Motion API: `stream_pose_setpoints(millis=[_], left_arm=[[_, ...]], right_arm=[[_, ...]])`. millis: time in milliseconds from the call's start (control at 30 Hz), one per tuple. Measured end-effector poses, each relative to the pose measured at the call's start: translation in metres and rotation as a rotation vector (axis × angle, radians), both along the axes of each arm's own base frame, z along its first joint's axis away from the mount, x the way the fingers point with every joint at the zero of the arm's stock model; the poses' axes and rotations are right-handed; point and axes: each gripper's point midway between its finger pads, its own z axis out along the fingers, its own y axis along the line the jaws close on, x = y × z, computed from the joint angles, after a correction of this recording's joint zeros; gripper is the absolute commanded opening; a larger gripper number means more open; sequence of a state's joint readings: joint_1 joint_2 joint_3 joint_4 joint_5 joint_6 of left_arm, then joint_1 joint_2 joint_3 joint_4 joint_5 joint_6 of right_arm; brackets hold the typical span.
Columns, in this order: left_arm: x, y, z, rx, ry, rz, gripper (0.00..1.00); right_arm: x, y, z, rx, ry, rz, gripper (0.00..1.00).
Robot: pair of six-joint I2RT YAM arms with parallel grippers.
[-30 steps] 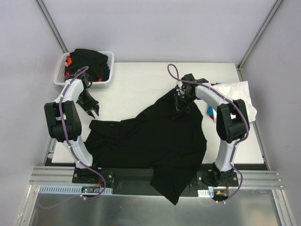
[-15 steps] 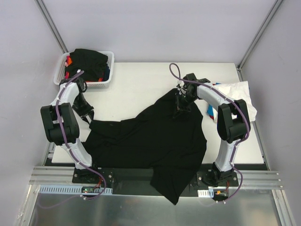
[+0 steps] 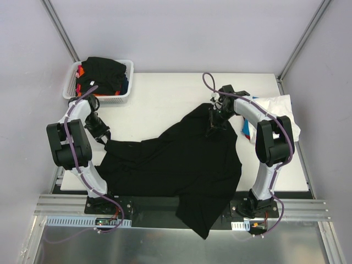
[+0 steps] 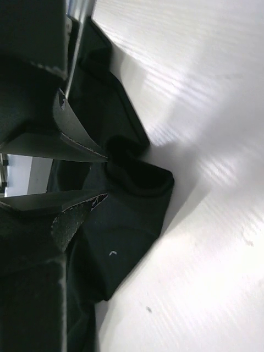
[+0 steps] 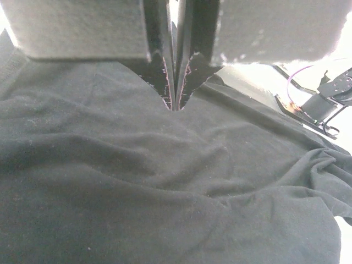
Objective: Fold and stack the t-shirts
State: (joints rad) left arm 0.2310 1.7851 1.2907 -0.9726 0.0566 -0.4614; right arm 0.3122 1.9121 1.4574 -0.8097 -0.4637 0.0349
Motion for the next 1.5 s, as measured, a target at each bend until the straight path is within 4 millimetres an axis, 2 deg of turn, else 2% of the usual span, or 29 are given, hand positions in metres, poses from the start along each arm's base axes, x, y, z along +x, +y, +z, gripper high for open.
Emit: stream_pose_setpoints(millis=[200,533,700,833,1200,1367,1500], left_arm=[[0.017,-0.006,-0.013,-0.067,-0.055,-0.040,0.26],[0.017,0.034,-0.026,-0.005,-0.038,0.040,0.26],[0.029,0.042,-0.033,0.002,-0.035,0.046,0.26],[0.038,0.037,-0.032,-0.035,-0.067,0.045,0.27],[0.066,0.003,-0.020,-0.254,-0.215,0.002,0.27],[0.069,-0.004,-0.017,-0.300,-0.240,-0.008,0.27],[0.061,-0.010,-0.026,-0.327,-0.227,-0.006,0.27]], right_arm=[[-0.002,-0.006,-0.001,-0.012,0.012,-0.003,0.03],[-0.003,-0.009,-0.001,-0.020,0.022,-0.009,0.03],[-0.005,-0.010,-0.001,-0.022,0.029,-0.009,0.03],[-0.006,-0.010,0.000,-0.025,0.035,-0.008,0.03],[-0.008,-0.010,0.000,-0.026,0.038,-0.004,0.03],[-0.008,-0.009,0.000,-0.026,0.037,-0.002,0.03],[-0.008,-0.009,0.001,-0.027,0.035,0.000,0.03]])
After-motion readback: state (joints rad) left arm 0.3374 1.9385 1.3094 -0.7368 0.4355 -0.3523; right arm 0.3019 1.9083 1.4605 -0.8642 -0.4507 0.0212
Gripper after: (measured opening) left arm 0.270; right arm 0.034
